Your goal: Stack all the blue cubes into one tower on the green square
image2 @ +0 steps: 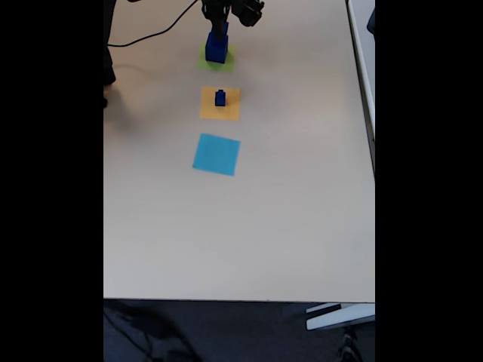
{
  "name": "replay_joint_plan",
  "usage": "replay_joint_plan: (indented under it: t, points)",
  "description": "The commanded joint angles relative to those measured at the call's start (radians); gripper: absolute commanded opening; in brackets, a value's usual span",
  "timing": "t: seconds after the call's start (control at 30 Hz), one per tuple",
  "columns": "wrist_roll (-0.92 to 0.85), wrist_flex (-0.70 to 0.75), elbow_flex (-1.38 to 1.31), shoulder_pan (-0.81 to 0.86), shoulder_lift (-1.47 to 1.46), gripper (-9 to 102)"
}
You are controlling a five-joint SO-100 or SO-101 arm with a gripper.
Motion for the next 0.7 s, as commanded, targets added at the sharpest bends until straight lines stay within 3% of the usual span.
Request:
replay_joint_plan:
  t: [0.0,0.67]
  points:
    - [0.003,0.003,-0.023,-0.002,0.025,0]
    - [-0.018,-0.003,0.029,0.025,0.046,1]
